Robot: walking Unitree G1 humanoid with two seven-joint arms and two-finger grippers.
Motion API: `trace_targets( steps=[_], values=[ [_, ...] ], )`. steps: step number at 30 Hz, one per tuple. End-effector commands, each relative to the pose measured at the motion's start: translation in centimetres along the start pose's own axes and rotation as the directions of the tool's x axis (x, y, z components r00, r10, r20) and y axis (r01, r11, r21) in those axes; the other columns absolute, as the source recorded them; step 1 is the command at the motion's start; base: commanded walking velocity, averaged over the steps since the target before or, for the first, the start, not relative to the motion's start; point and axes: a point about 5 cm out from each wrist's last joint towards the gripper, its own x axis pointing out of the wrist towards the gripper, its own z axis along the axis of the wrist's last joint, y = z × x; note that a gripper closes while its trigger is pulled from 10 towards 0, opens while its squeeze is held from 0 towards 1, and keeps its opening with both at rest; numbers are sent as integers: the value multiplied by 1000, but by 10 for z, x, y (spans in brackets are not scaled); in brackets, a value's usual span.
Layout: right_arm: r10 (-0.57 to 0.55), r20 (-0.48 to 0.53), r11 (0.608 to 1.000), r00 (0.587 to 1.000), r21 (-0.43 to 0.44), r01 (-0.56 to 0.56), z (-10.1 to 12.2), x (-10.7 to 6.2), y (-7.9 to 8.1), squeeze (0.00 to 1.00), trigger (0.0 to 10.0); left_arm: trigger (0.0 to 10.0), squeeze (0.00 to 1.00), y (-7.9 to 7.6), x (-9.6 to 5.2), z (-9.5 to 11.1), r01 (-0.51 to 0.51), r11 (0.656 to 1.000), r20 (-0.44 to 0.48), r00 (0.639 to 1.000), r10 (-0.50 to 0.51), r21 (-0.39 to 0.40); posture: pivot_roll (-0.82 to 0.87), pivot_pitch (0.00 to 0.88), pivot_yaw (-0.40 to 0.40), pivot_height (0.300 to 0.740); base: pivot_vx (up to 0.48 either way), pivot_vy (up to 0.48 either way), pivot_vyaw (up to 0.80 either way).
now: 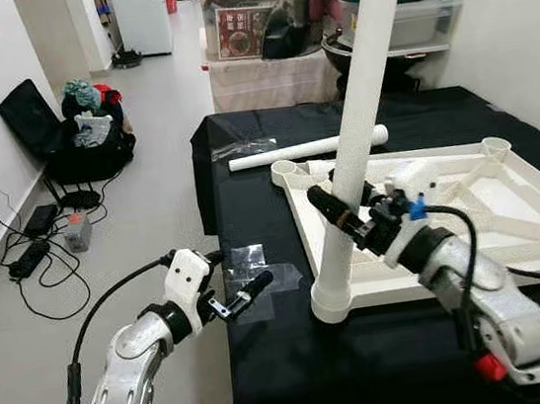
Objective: Building children table
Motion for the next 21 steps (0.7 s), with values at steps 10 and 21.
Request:
trace_targets(
  steps=[10, 21],
  values=[
    [-837, -265, 514, 479, -80, 854, -64, -77, -71, 0, 0, 10000, 0, -4, 2, -2, 18, 1000, -1, 1000, -18, -3, -12, 0, -64, 740, 0, 0, 0],
    [-747, -314, 644, 586, -124, 755, -72, -53, -46, 0, 10000, 10000, 0, -8, 11, 5, 32, 999, 28, 999, -32, -10, -11, 0, -64, 740, 0, 0, 0]
  ],
)
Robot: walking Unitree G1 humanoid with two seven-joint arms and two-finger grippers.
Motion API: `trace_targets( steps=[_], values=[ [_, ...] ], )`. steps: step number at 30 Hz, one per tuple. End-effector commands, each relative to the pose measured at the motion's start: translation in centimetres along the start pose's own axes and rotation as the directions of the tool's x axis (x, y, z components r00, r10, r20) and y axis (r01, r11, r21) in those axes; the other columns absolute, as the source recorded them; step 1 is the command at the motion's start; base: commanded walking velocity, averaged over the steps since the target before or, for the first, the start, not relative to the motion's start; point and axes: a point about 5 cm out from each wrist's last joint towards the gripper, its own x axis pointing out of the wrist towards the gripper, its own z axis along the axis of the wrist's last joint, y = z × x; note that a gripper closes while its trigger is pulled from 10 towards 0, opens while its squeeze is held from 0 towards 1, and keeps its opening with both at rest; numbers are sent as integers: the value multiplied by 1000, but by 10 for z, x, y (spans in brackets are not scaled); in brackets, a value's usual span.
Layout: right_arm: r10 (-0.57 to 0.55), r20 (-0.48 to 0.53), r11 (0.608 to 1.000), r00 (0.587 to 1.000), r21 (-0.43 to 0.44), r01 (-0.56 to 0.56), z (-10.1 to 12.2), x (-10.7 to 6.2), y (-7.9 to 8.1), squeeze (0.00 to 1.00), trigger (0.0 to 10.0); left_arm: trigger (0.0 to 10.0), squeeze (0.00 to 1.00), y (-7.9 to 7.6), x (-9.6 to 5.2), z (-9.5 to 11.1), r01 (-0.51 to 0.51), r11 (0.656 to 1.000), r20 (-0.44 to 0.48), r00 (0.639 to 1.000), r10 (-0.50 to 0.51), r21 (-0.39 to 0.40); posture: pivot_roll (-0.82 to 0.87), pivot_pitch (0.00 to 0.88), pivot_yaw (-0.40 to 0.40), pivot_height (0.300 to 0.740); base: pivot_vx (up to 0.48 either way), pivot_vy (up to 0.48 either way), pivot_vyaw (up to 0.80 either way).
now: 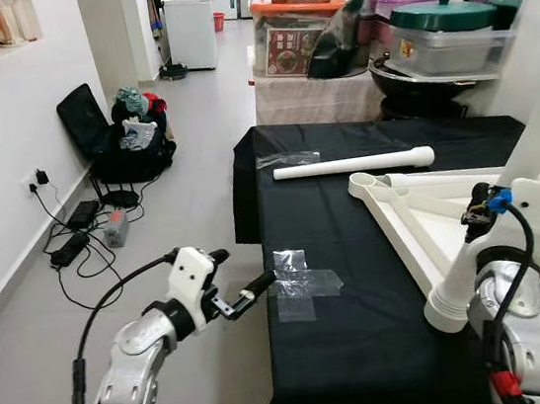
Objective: Building children table
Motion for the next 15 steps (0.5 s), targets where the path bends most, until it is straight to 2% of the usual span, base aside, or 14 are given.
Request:
trace_targets(
  steps=[1, 2, 3, 6, 7, 9, 10, 11, 12, 13, 14, 15],
  values=[
    [60, -243, 992, 968, -97, -85, -49, -5, 5, 0, 10000, 10000, 0, -3, 3, 3, 15, 1000, 17, 1000, -15, -1, -11, 0, -64, 740, 0, 0, 0],
    [60, -243, 992, 968, -97, -85, -49, -5, 5, 0, 10000, 10000, 0, -3, 3, 3, 15, 1000, 17, 1000, -15, -1, -11, 0, -64, 740, 0, 0, 0],
    [61, -238, 988, 969, -121, -92, -48, -3, 3, 1000, 10000, 10000, 0, -3, 3, 2, 15, 1000, 15, 1000, -15, 0, -16, 0, -63, 740, 0, 0, 0],
    [55, -236, 985, 970, -145, -92, -46, 1, -5, 1000, 10000, 10000, 0, -3, 4, 2, 15, 1000, 13, 1000, -15, 1, -17, 0, -66, 740, 0, 0, 0],
    [100, -207, 983, 973, -132, -129, -38, 8, -8, 0, 10000, 10000, 0, -3, 5, 3, 14, 1000, 18, 1000, -14, -2, -27, 0, -58, 740, 0, 0, 0],
    [112, -198, 982, 974, -128, -139, -35, 9, -9, 0, 10000, 10000, 0, -2, 6, 4, 13, 1000, 20, 1000, -13, -2, -27, 0, -58, 740, 0, 0, 0],
    [244, -171, 962, 955, -84, -260, -27, 11, -5, 0, 10000, 10000, 0, -3, 6, 3, 15, 1000, 19, 1000, -15, -3, -27, 0, -57, 740, 0, 0, 0],
    [335, -150, 936, 930, -58, -347, -20, 12, -3, 0, 10000, 10000, 0, -4, 6, 2, 17, 1000, 17, 1000, -17, -2, -27, 0, -57, 740, 0, 0, 0],
    [448, -126, 889, 885, -41, -456, -13, 12, -2, 0, 10000, 10000, 0, -5, 7, 2, 20, 1000, 17, 1000, -20, -1, -19, 0, -63, 740, 0, 0, 0],
    [515, -111, 853, 850, -34, -521, -8, 12, -1, 0, 10000, 10000, 0, -5, 7, 2, 22, 1000, 18, 1000, -22, -1, -17, 0, -64, 740, 0, 0, 0],
    [515, -111, 853, 850, -34, -521, -8, 12, -1, 0, 10000, 10000, 0, -5, 7, 2, 22, 1000, 18, 1000, -22, -1, -17, 0, -64, 740, 0, 0, 0],
    [614, -89, 783, 784, -51, -620, -1, 9, 2, 0, 10000, 10000, 0, -4, 6, 3, 20, 1000, 20, 1000, -20, 1, -13, 0, -66, 740, 0, 0, 0]
  ],
)
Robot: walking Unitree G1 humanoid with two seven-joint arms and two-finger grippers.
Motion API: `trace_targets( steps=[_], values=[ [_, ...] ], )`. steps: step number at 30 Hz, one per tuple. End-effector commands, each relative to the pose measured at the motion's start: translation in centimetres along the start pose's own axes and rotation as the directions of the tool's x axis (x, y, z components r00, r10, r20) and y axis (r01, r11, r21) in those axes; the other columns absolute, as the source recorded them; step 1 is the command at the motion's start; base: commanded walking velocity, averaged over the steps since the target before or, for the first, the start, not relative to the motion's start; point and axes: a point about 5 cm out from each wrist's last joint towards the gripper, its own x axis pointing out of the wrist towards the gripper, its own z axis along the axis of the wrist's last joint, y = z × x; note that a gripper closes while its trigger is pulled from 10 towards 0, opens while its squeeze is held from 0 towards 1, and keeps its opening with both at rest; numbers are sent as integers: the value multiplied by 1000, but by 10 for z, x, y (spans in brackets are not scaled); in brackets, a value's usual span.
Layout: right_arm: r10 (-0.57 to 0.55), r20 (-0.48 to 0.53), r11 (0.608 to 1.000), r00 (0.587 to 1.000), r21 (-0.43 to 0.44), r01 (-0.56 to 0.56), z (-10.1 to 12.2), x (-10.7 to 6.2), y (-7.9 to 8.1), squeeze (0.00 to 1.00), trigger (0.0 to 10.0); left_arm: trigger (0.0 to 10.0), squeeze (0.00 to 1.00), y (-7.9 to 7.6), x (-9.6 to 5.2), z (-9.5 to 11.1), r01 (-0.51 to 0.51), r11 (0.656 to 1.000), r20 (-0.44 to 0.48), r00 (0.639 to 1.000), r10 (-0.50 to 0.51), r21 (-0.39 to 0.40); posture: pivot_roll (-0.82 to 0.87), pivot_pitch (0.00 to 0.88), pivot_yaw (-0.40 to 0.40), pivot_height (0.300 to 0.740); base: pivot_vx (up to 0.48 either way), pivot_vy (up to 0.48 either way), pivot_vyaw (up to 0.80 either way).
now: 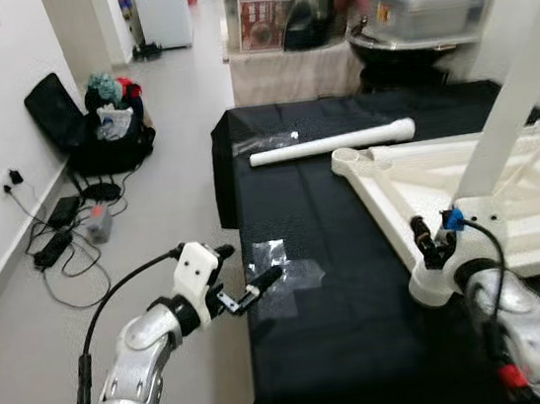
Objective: Building children table
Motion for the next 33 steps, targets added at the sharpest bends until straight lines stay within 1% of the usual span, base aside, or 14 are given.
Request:
trace_targets(
  steps=[1, 6, 12, 13, 14, 15, 22, 25, 26, 28, 29, 30, 32, 33],
  values=[
    [208, 66, 978, 976, -25, -207, 13, -2, 14, 0, 10000, 10000, 0, -1, 0, 0, 6, 1000, 5, 1000, -6, 0, -13, 0, -66, 740, 0, 0, 0],
    [428, 81, 901, 900, -114, -418, 23, -3, 28, 0, 10000, 10000, 0, 3, -2, 0, -8, 1000, 0, 1000, 8, 6, -9, 0, -75, 740, 0, 0, 0],
    [472, 74, 877, 878, -144, -459, 25, 4, 32, 0, 10000, 10000, 0, 2, -1, -1, -6, 1000, 2, 1000, 6, 7, -8, 0, -77, 740, 0, 0, 0],
    [485, 72, 869, 871, -147, -472, 25, 7, 32, 0, 8157, 10000, 0, 1, -1, 0, -6, 1000, 5, 1000, 6, 7, -7, 0, -77, 740, 0, 0, 0],
    [485, 72, 869, 871, -147, -472, 25, 7, 32, 0, 8157, 10000, 0, 1, -1, 0, -6, 1000, 5, 1000, 6, 7, -7, 0, -77, 740, 0, 0, 0],
    [470, 97, 880, 877, -131, -457, 27, 10, 30, 0, 0, 10000, 0, 0, -1, 1, -6, 1000, 10, 1000, 6, 8, 28, 0, -93, 740, 0, 0, 0],
    [253, 100, 967, 962, -51, -249, 15, 24, 19, 0, 0, 10000, 0, 6, -10, -1, -22, 1000, -8, 1000, 22, 20, 16, 0, -77, 740, 0, 0, 0],
    [-105, 16, 994, 994, 36, 104, -8, 25, -2, 0, 0, 10000, 0, 6, -3, 1, -7, 1000, -8, 1000, 8, 29, 8, 0, -66, 740, 0, 0, 0],
    [-105, 16, 994, 994, 36, 104, -8, 25, -2, 0, 0, 10000, 0, 6, -3, 1, -7, 1000, -8, 1000, 8, 29, 8, 0, -66, 740, 0, 0, 0],
    [-406, -59, 909, 912, 81, 410, -26, 13, -26, 0, 0, 10000, 0, 3, 1, 5, 1, 1000, 6, 1000, -1, 30, 20, 0, -75, 740, 0, 0, 0],
    [-406, -59, 909, 912, 81, 410, -26, 13, -26, 0, 0, 10000, 0, 3, 1, 5, 1, 1000, 6, 1000, -1, 30, 20, 0, -75, 740, 0, 0, 0],
    [-494, -82, 861, 866, 93, 500, -31, 8, -34, 0, 0, 10000, 0, 3, 2, 6, 3, 1000, 12, 1000, -3, 30, 20, 0, -75, 740, 0, 0, 0],
    [-691, -173, 700, 702, 83, 710, -52, -15, -41, 0, 0, 10000, 0, 5, -4, 2, -5, 1000, -1, 1000, 5, 28, 9, 0, -70, 740, 0, 0, 0],
    [-727, -198, 658, 657, 74, 750, -57, -22, -39, 0, 0, 10000, 0, 6, -7, -1, -9, 1000, -12, 1000, 10, 28, 9, 0, -70, 740, 0, 0, 0]
  ],
)
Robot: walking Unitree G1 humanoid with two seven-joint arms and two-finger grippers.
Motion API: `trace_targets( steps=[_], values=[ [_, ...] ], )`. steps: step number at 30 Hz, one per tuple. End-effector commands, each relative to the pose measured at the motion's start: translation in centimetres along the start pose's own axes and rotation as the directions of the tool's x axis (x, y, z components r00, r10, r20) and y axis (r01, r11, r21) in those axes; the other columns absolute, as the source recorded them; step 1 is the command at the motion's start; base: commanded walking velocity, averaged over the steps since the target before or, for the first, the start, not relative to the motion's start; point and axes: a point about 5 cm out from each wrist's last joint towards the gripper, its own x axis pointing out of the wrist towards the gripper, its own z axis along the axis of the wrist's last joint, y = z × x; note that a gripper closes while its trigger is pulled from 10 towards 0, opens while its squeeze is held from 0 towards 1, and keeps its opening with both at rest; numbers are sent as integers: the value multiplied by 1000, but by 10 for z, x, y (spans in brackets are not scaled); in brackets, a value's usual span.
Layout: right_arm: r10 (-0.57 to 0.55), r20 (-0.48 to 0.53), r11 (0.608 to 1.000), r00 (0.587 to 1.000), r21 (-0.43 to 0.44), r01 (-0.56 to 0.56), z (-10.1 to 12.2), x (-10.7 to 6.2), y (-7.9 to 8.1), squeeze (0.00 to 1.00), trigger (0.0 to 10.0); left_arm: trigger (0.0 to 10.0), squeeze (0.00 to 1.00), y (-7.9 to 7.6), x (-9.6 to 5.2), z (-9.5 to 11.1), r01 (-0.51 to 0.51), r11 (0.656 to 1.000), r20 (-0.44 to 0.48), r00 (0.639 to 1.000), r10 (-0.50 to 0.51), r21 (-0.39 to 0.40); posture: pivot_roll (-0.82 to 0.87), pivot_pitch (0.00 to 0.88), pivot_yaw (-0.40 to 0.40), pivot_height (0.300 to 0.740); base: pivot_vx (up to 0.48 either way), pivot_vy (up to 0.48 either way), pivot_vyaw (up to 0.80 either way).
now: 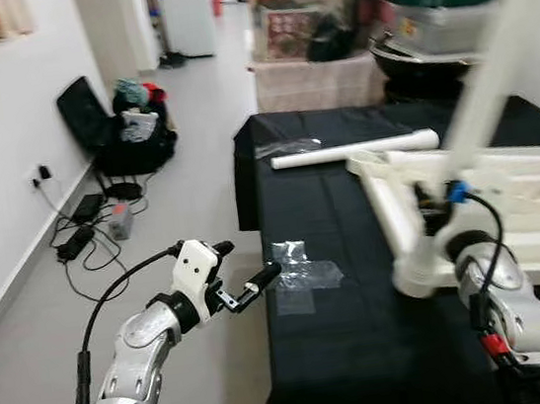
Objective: Building children table
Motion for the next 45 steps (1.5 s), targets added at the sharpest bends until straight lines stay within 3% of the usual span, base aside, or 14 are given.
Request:
trace_targets(
  steps=[1, 5, 6, 8, 13, 14, 16, 17, 27, 37, 42, 43, 44, 45],
  values=[
    [-264, -166, 964, 950, -75, 255, -40, -23, -31, 0, 0, 10000, 0, 1, -7, -7, -2, 1000, -28, 1000, 2, 5, 0, 0, -68, 740, 0, 0, 0],
    [-256, -150, 966, 955, -74, 247, -37, -31, -24, 0, 0, 10000, 0, 1, -9, -9, -4, 1000, -38, 999, 4, 4, -2, 0, -69, 740, 0, 0, 0],
    [-172, -178, 985, 969, -45, 167, -36, -37, -2, 0, 9294, 10000, 0, -2, -7, -9, 2, 1000, -30, 1000, -2, -3, -19, 0, -68, 740, 0, 0, 0],
    [-75, -181, 997, 981, -23, 72, -33, -37, 14, 0, 10000, 10000, 0, -4, -4, -8, 5, 1000, -25, 1000, -5, -6, -18, 0, -67, 740, 0, 0, 0],
    [66, -23, 997, 998, -26, -66, -12, -31, 32, 0, 10000, 10000, 0, -9, 1, -4, 21, 1000, -5, 1000, -21, -12, 3, 0, -85, 740, 0, 0, 0],
    [63, -6, 998, 998, -26, -63, -8, -28, 32, 612, 10000, 10000, 0, -6, -1, -4, 11, 1000, -8, 1000, -11, -13, 4, 0, -84, 740, 0, 0, 0],
    [49, -15, 999, 999, -21, -49, -5, -23, 31, 545, 10000, 10000, 0, -2, -5, -6, -4, 1000, -17, 1000, 4, -12, 1, 0, -81, 740, 0, 0, 0],
    [45, -18, 999, 999, -20, -46, -4, -21, 31, 0, 10000, 10000, 0, -1, -6, -7, -7, 1000, -19, 1000, 7, -12, 1, 0, -81, 740, 0, 0, 0],
    [333, 26, 942, 942, 17, -334, 23, -1, 27, 0, 10000, 10000, 0, -1, -8, -9, -5, 1000, -30, 1000, 5, 1, -7, 0, -81, 740, 0, 0, 0],
    [825, 48, 559, 563, 74, -826, 43, -15, 47, 0, 10000, 10000, 0, -4, -10, -10, -7, 1000, -32, 999, 7, 3, 13, 0, -94, 740, 0, 0, 0],
    [850, 47, 520, 525, 86, -850, 38, -20, 53, 0, 10000, 10000, 0, -1, -9, -10, -7, 1000, -36, 999, 8, 12, 8, 0, -92, 740, 0, 0, 0],
    [860, 35, 505, 510, 92, -858, 32, -23, 54, 0, 7176, 10000, 0, 1, -6, -7, -10, 1000, -30, 999, 11, 13, 2, 0, -87, 740, 0, 0, 0],
    [865, 31, 496, 501, 95, -863, 30, -24, 53, 0, 353, 10000, 0, 1, -5, -7, -10, 1000, -27, 1000, 10, 14, 3, 0, -87, 740, 0, 0, 0],
    [865, 31, 496, 501, 95, -863, 30, -24, 53, 0, 353, 10000, 0, 1, -5, -7, -10, 1000, -27, 1000, 10, 14, 3, 0, -87, 740, 0, 0, 0]
  ],
)
